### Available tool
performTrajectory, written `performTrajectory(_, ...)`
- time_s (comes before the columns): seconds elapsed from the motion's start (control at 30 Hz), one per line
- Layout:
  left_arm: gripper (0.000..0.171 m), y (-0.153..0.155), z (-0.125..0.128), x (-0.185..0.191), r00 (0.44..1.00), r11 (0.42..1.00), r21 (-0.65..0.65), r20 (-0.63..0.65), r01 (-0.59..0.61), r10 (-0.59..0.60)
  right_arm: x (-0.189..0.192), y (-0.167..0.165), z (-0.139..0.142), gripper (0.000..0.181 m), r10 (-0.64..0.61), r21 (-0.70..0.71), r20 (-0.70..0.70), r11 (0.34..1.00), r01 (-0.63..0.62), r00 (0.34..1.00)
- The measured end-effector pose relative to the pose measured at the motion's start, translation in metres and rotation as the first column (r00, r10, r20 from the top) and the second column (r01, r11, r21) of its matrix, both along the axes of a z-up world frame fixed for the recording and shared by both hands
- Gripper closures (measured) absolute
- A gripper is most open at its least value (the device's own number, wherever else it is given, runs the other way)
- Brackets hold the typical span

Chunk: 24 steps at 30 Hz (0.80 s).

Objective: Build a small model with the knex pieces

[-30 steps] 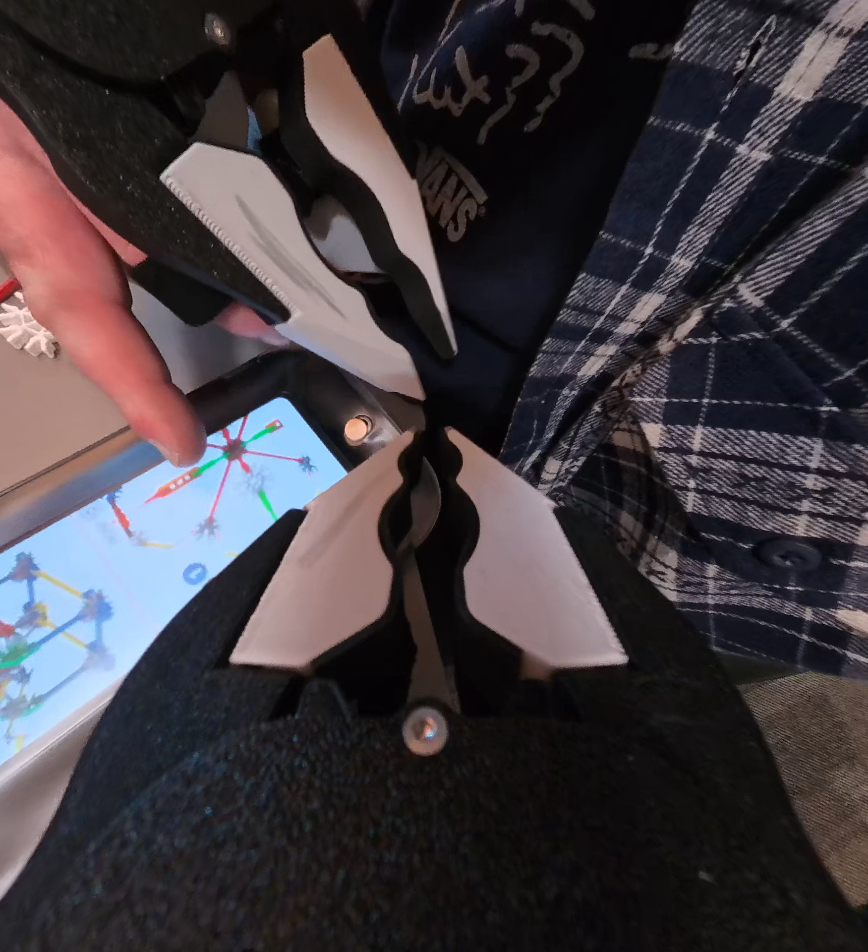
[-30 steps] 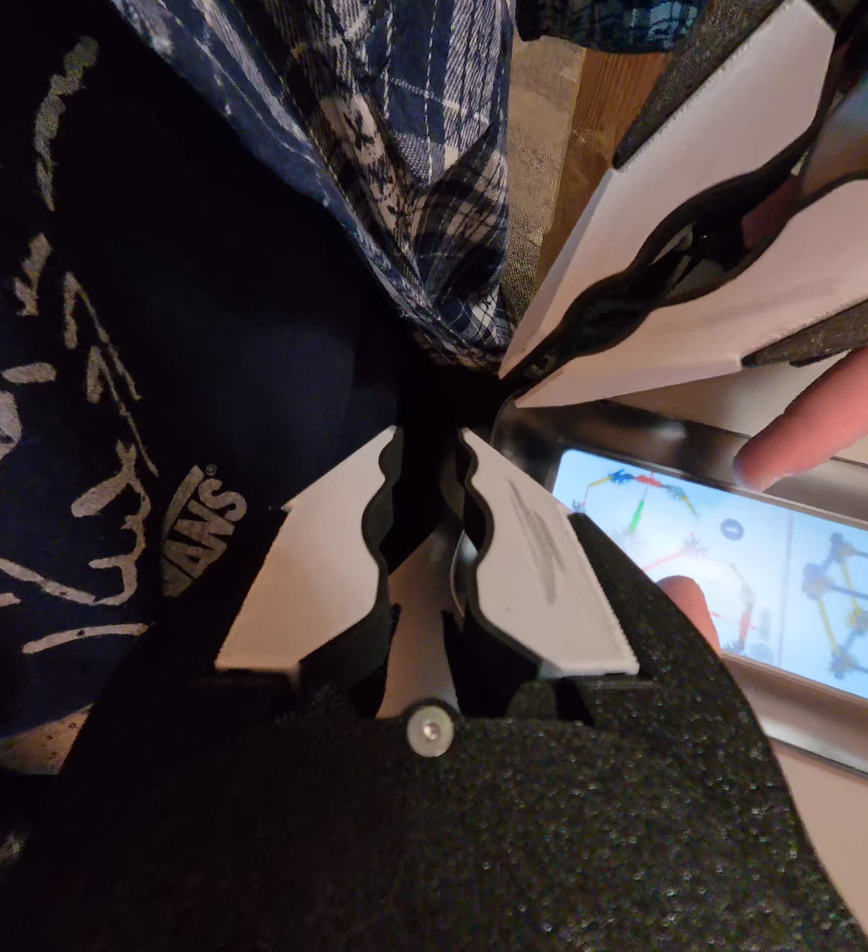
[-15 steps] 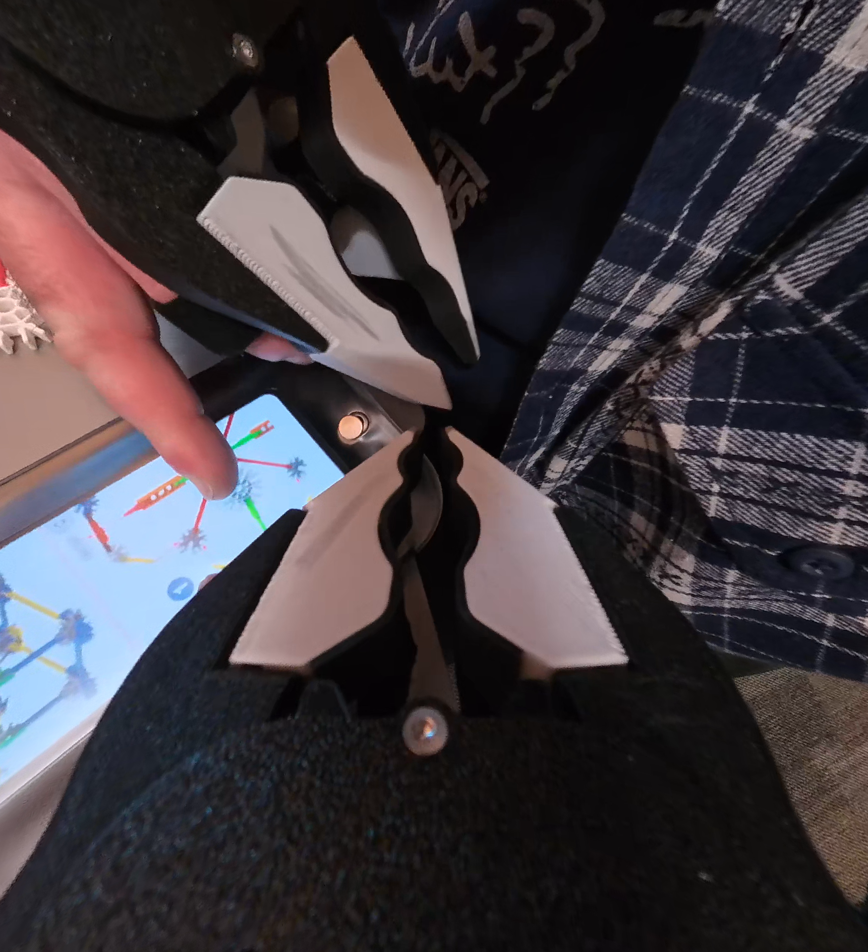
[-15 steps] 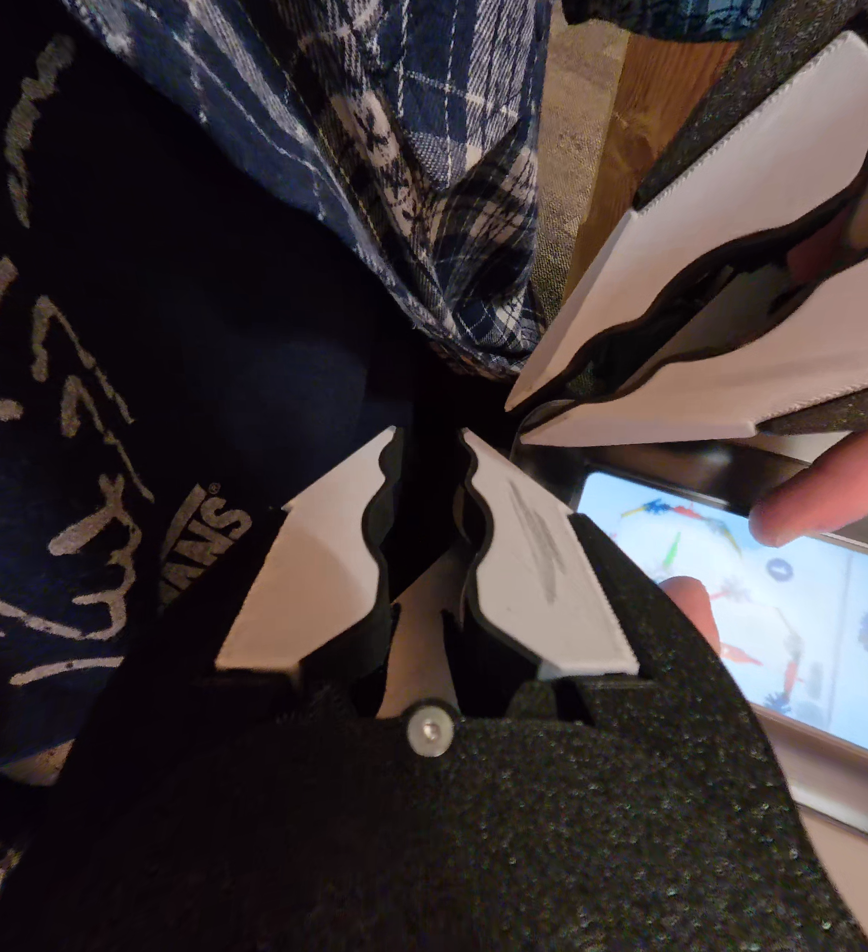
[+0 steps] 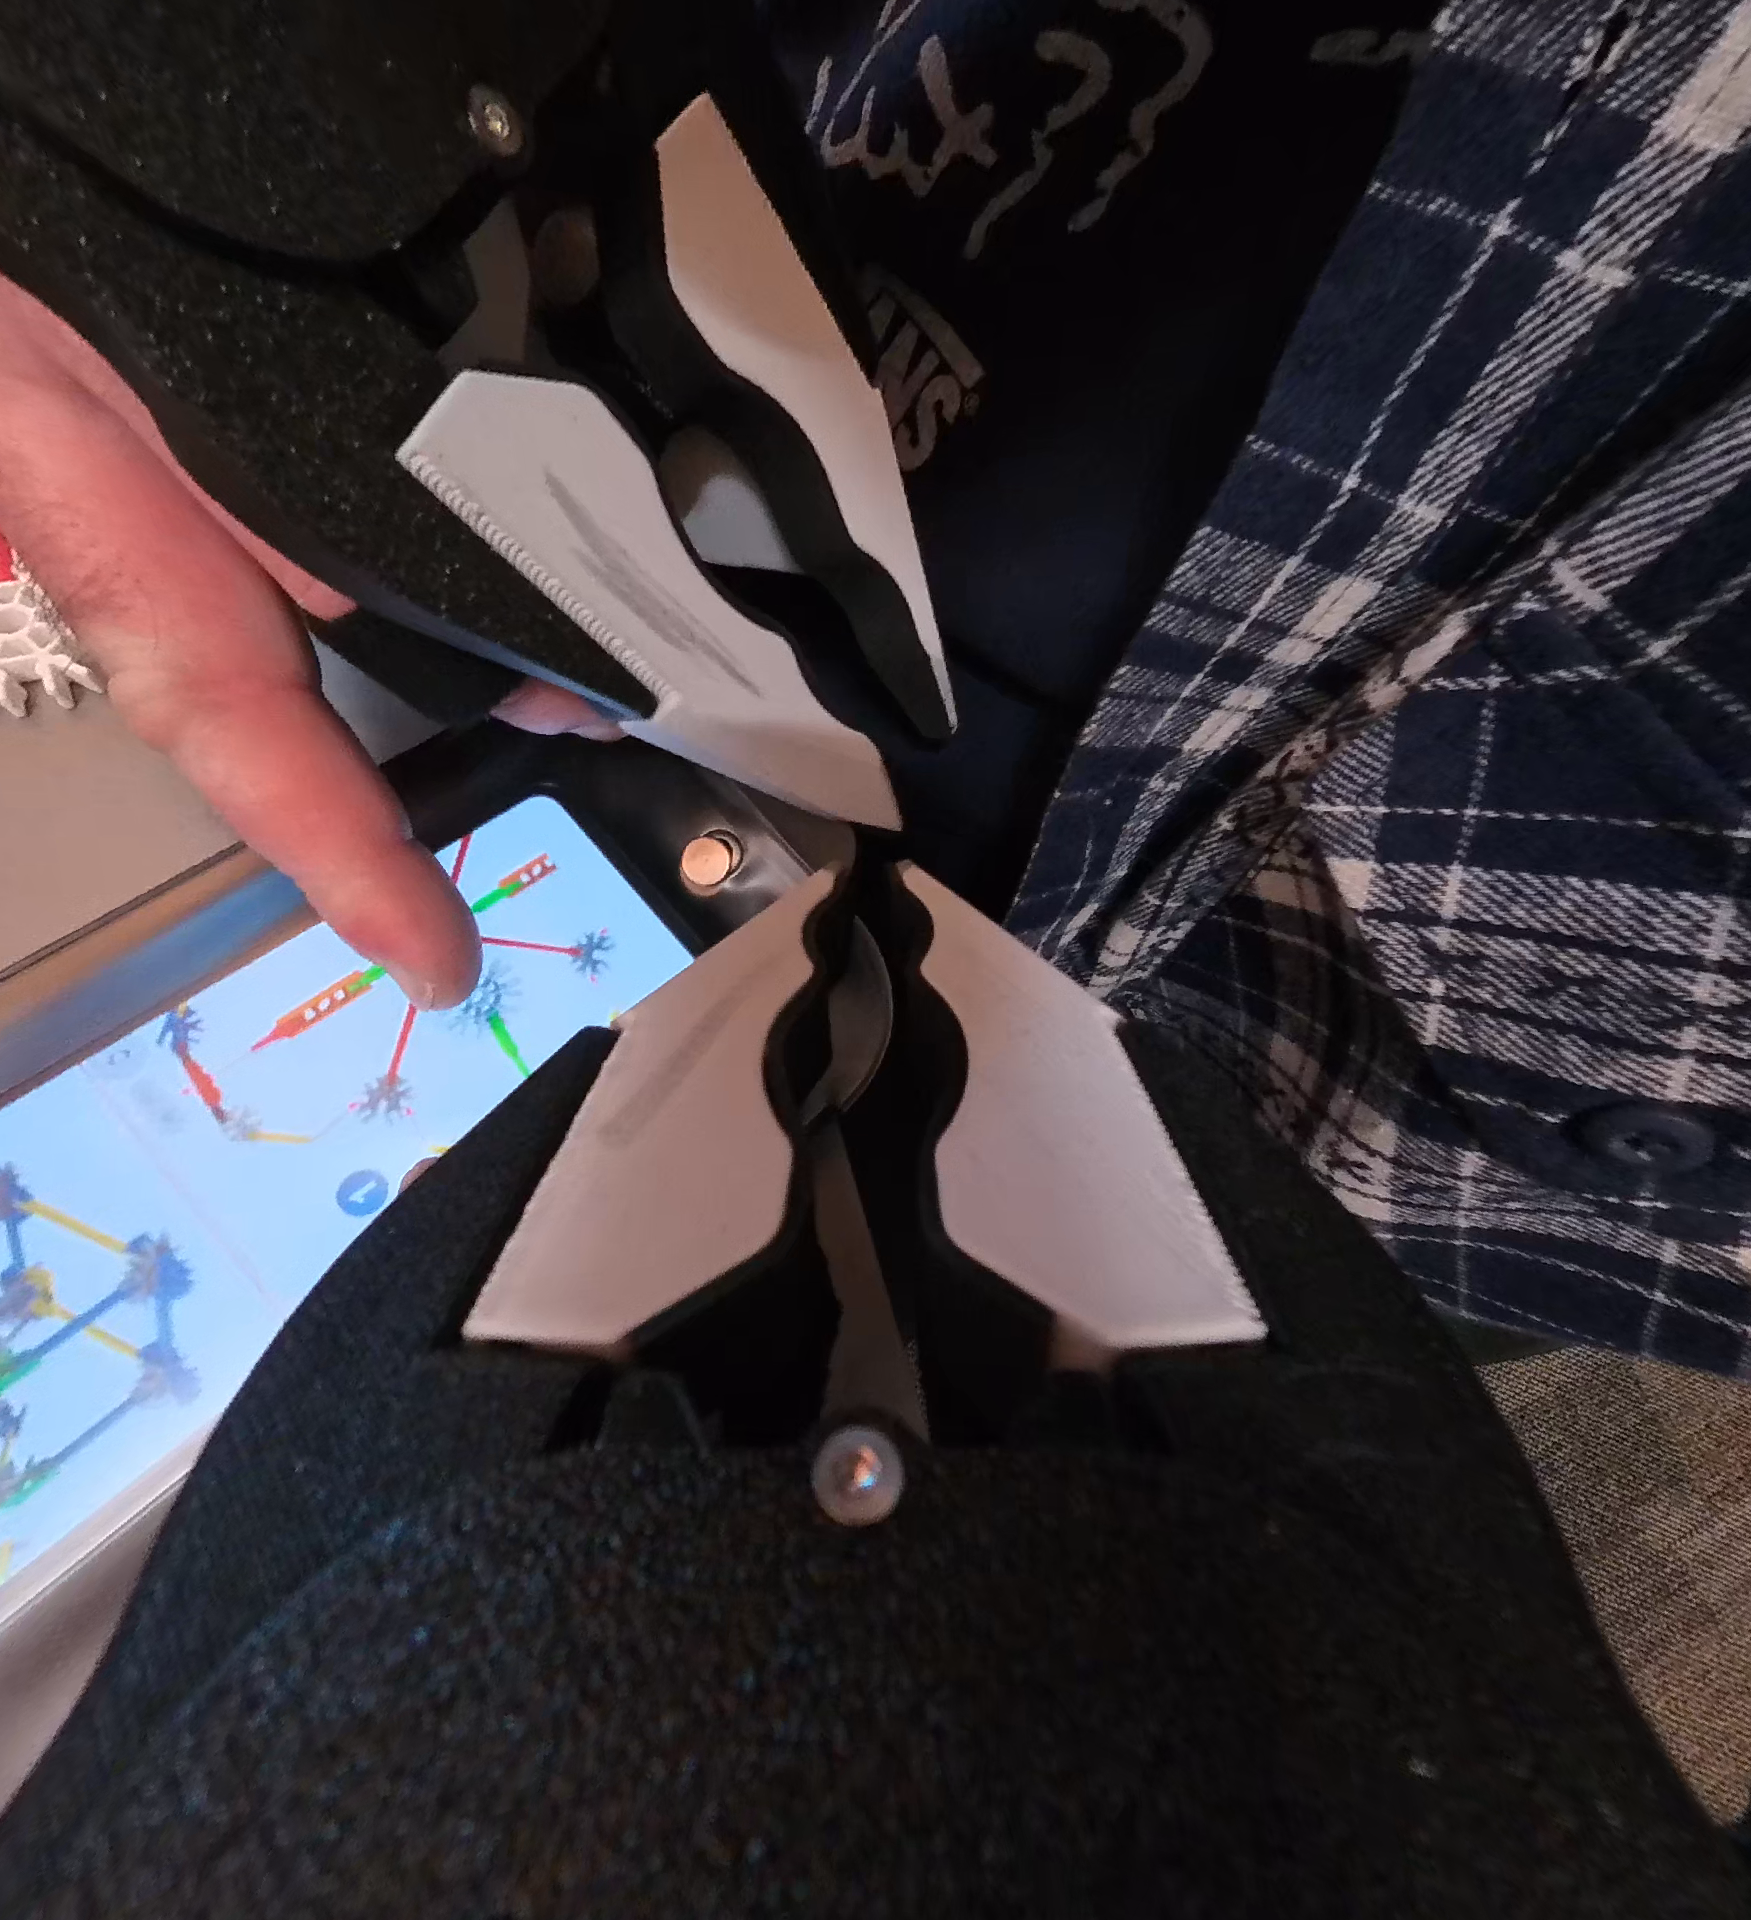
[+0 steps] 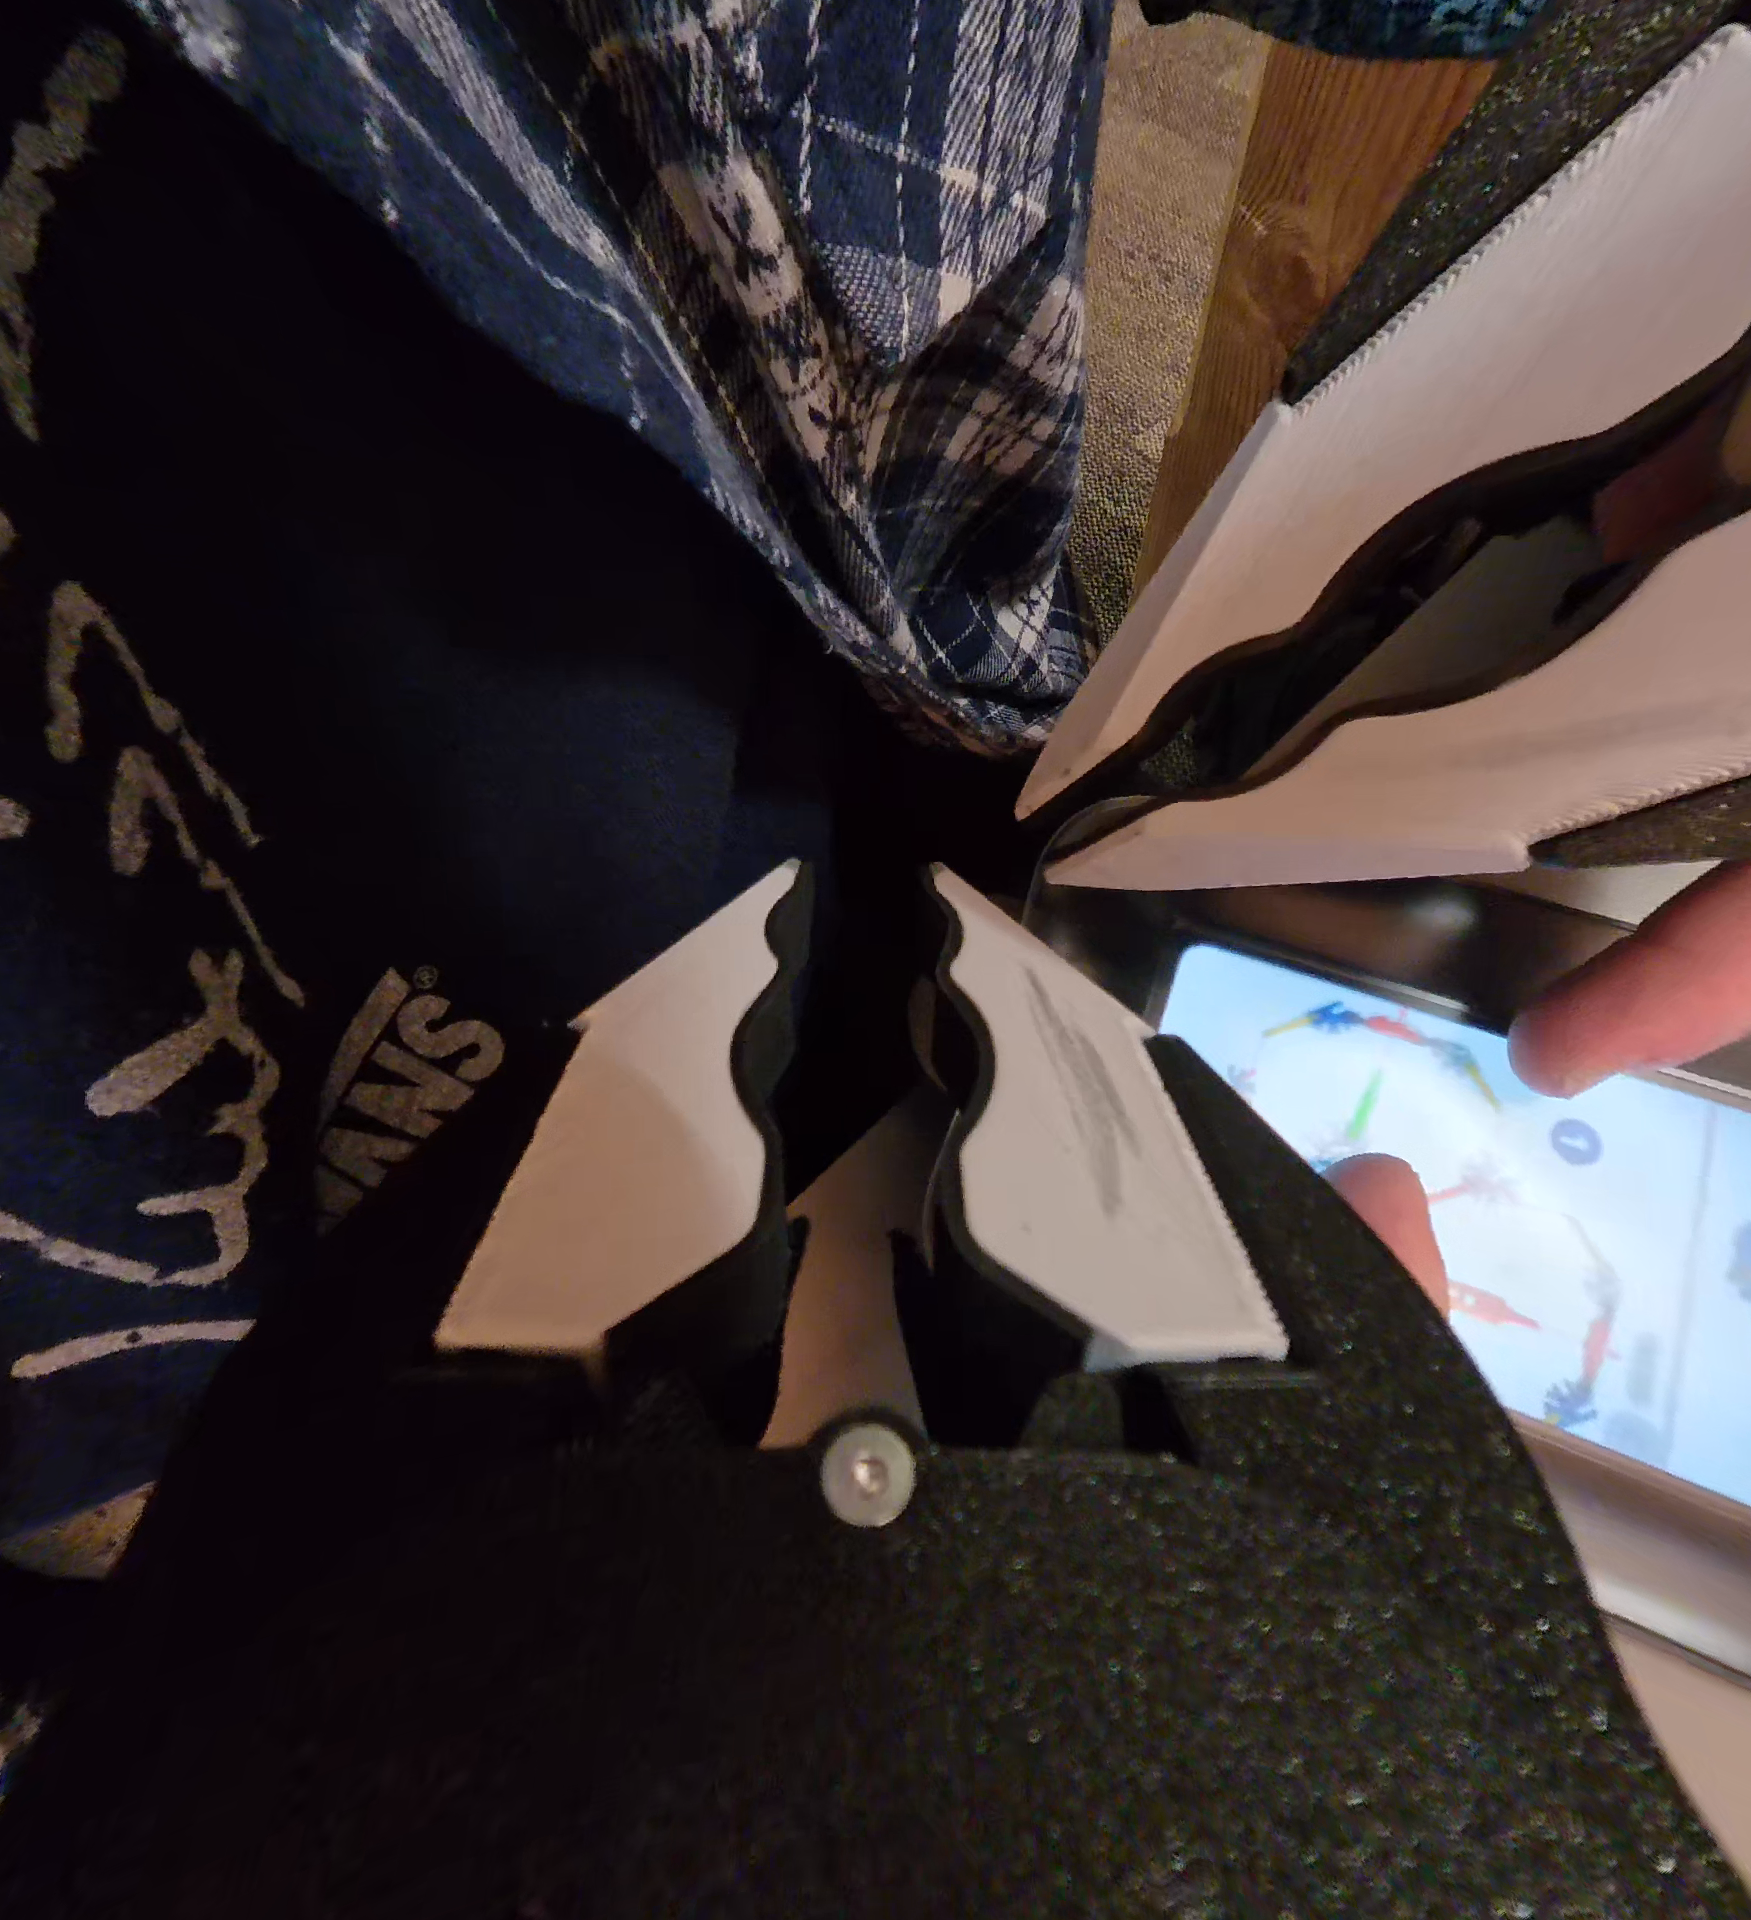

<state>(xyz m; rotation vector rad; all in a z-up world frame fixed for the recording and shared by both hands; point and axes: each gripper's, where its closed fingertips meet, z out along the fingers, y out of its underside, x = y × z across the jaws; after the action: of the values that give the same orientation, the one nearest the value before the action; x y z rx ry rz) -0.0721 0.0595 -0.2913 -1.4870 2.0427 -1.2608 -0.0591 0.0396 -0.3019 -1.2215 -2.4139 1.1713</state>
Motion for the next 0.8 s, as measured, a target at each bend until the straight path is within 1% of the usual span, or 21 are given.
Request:
performTrajectory(0.03,0.166,0.000,0.000,0.000,1.000,1.000,0.000,0.001,-0.001,0.001,0.000,0.000,0.000,0.162,0.000,0.000,0.001,1.000,0.000,1.000)
performTrajectory(0.17,0.166,0.000,0.000,-0.001,1.000,1.000,-0.003,0.003,0.002,-0.002,-0.001,0.001,0.001,0.162,-0.002,0.006,-0.010,1.000,0.002,1.000)
performTrajectory(0.23,0.166,0.002,0.002,-0.001,1.000,1.000,0.003,0.011,-0.006,0.006,-0.002,0.002,0.006,0.162,-0.008,0.002,-0.036,1.000,0.008,0.999)
performTrajectory(0.43,0.165,0.009,0.024,-0.007,0.998,0.998,0.039,0.054,-0.046,0.044,0.005,0.007,0.027,0.162,-0.067,0.020,-0.105,0.997,0.069,0.992)
performTrajectory(0.63,0.164,0.019,0.047,-0.002,0.993,0.988,0.127,0.090,-0.092,0.081,0.026,0.015,0.042,0.162,-0.203,0.030,-0.182,0.977,0.212,0.962)
performTrajectory(0.77,0.158,0.043,0.065,0.013,0.984,0.963,0.223,0.119,-0.153,0.129,0.046,0.023,0.055,0.162,-0.329,0.012,-0.254,0.939,0.344,0.909)
performTrajectory(0.8,0.156,0.048,0.074,0.019,0.982,0.956,0.245,0.136,-0.161,0.131,0.051,0.026,0.058,0.162,-0.363,0.011,-0.276,0.925,0.380,0.890)
